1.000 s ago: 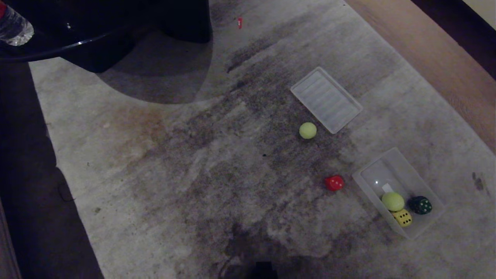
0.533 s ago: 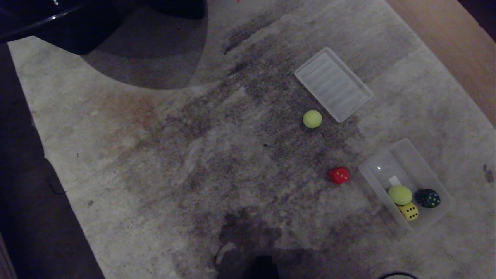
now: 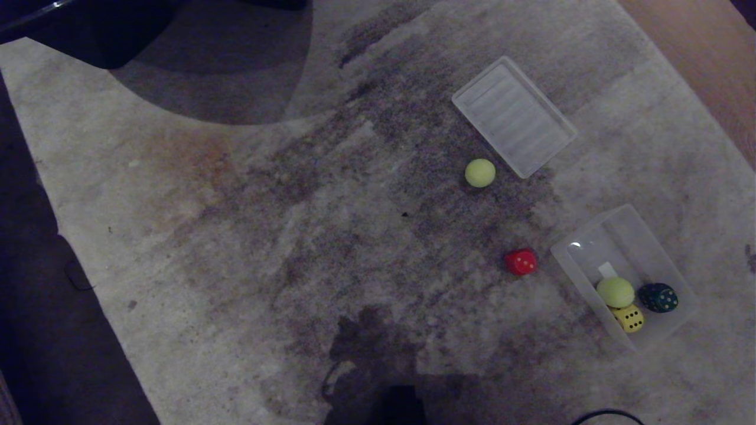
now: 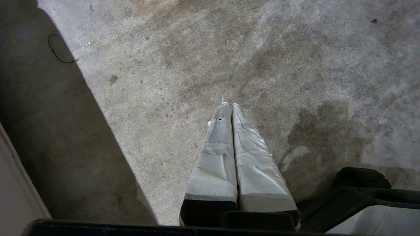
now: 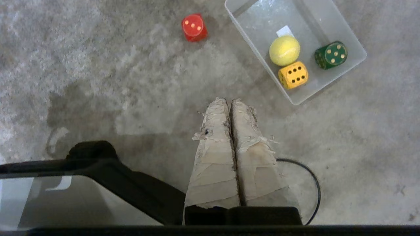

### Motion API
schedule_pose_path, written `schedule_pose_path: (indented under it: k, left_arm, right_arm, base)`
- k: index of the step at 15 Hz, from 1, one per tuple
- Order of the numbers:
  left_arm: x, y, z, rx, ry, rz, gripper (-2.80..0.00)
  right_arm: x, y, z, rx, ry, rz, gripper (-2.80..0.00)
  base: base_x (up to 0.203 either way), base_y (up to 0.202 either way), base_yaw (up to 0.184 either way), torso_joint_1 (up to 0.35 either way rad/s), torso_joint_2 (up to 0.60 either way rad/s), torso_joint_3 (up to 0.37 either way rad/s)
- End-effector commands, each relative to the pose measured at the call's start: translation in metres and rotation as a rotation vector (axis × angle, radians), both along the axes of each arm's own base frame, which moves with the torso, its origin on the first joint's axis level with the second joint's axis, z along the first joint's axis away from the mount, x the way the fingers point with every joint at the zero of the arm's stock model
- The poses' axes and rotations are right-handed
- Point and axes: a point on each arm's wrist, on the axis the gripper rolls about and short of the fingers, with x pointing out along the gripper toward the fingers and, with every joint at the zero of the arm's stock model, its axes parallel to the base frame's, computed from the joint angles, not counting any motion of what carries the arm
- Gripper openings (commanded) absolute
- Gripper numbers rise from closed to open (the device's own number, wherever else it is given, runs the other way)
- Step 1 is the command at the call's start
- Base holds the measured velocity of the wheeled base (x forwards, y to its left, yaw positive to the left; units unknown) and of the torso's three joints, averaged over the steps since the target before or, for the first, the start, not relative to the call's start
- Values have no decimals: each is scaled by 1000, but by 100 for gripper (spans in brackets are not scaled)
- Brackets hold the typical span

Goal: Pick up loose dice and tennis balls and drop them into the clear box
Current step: Find toys out of the box, then pick up toys out of the box

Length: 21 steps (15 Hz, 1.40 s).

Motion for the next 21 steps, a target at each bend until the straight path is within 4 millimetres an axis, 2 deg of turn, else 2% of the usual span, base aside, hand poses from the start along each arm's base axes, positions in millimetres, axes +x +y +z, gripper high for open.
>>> schedule_pose_path:
  k: [1,4,7,10,13,16,21]
  left_arm:
    - [0,0,0,-1,3,1,-280]
    - [0,0,0,-1,3,1,-280]
    - [0,0,0,-1,3,1,-280]
    - [0,0,0,-1,3,1,-280]
    - [0,0,0,-1,1,1,-280]
    - [0,0,0,-1,3,1,-280]
    - [0,0,0,-1,3,1,-280]
  right_arm:
    - [-2,0,12,1,-4,-6,-280]
    - [7,0,49,7,117,-9,-280]
    - [41,0,67,31,297,-13,-280]
    - [88,1,74,89,419,-20,-280]
    - [144,5,71,160,489,-13,-280]
    - [194,15,60,185,493,22,-280]
    - [257,24,32,204,534,27,-280]
  base:
    - [0,0,0,0,0,0]
    - [0,0,0,0,0,0]
    - [0,0,0,0,0,0]
    - [0,0,0,0,0,0]
    - [0,0,0,0,0,0]
    - [0,0,0,0,0,0]
    - [0,0,0,0,0,0]
